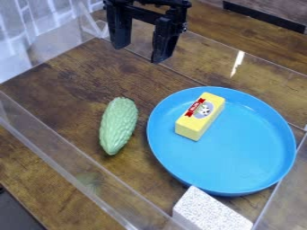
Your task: Put the green object in the blue tray
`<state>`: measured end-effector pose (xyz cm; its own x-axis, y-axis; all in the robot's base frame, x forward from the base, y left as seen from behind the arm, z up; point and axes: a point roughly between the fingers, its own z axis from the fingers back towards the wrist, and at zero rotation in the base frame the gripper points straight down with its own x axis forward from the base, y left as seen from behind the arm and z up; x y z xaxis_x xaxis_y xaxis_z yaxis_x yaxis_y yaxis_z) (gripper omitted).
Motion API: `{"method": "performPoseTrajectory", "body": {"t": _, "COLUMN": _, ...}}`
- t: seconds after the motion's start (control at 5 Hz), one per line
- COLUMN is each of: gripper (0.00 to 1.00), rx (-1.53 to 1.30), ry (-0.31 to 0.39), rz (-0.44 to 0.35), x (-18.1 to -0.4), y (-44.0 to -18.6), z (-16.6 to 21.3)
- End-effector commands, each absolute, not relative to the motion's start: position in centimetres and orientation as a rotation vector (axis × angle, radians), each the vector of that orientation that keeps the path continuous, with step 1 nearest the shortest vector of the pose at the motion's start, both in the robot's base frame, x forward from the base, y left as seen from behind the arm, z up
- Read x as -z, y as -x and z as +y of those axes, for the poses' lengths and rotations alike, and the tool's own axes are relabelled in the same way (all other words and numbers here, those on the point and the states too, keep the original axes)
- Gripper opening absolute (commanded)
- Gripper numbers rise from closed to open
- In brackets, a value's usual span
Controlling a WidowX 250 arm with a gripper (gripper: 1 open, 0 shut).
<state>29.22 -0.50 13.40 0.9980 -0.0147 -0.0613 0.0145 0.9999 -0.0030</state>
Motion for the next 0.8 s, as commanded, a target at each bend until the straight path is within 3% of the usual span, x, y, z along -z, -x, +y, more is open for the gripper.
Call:
{"method": "performPoseTrajectory", "body": {"t": 0.0, "gripper": 1.00, "rx": 0.012, "ry": 0.011, "rz": 0.079, "x": -11.0, "y": -29.0, "z": -0.9}}
{"method": "performPoseTrajectory", "body": {"t": 0.2, "gripper": 1.00, "rx": -0.015, "ry": 0.034, "rz": 0.083, "x": -7.9, "y": -26.7, "z": -1.3}}
{"method": "performPoseTrajectory", "body": {"t": 0.6, "gripper": 1.00, "rx": -0.072, "ry": 0.057, "rz": 0.057, "x": -8.4, "y": -25.7, "z": -1.6}}
